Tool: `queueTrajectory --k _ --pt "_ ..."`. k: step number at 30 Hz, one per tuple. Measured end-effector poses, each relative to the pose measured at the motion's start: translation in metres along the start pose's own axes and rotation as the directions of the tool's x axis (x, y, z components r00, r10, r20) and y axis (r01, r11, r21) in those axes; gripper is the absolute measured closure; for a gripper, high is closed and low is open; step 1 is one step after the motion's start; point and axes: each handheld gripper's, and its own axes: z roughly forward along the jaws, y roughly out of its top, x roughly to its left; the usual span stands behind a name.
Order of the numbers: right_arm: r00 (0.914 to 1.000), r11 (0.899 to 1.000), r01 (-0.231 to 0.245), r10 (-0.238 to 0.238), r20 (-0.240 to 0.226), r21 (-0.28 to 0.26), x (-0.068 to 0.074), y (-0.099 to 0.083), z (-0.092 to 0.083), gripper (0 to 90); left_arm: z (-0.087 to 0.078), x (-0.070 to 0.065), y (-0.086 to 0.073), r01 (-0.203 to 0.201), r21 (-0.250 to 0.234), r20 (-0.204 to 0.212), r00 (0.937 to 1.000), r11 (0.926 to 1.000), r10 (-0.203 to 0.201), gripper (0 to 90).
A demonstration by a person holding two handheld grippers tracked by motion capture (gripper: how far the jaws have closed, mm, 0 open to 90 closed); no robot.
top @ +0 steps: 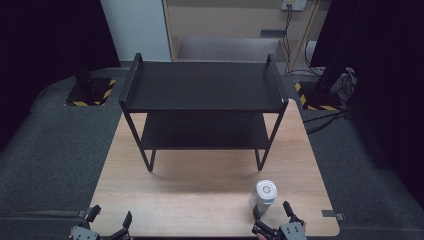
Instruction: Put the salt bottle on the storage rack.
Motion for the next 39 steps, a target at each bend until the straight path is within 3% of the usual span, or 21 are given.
queueTrajectory --k 10,17,22,28,33,39 --pt "0.9992 0.999 0.037 -0.036 -0.015 0.021 0.003 0.011 0.027 15.9 0.001 0.003 -0.002 0.003 0.007 -0.017 0.9999 1.0 -0.003 1.9" --pt "0.9991 0.998 0.042 -0.042 -0.002 0.042 0.003 0.013 0.033 30.1 0.003 0.003 -0.001 0.002 0.009 -0.014 0.9999 1.0 -0.002 2.0" --pt "0.9979 0.997 0.063 -0.064 0.011 0.05 0.007 0.015 0.033 31.2 0.004 0.002 -0.001 0.005 0.003 -0.013 0.9999 1.0 -0.005 2.0" --pt "0.9986 0.997 0.049 -0.051 0.016 0.065 0.008 0.022 0.032 31.5 0.005 0.001 0.0 0.006 -0.01 -0.011 0.9999 0.9999 -0.006 2.1" --pt "0.9982 0.997 0.054 -0.052 -0.031 0.06 0.012 0.043 0.028 31.6 0.004 0.0 0.002 0.01 -0.014 0.0 0.9999 0.9999 -0.01 2.2" --pt "0.994 0.998 0.058 -0.056 -0.093 0.011 0.019 0.083 0.033 31.6 0.004 -0.002 0.006 0.018 -0.014 0.015 0.9997 0.9997 -0.018 2.3"
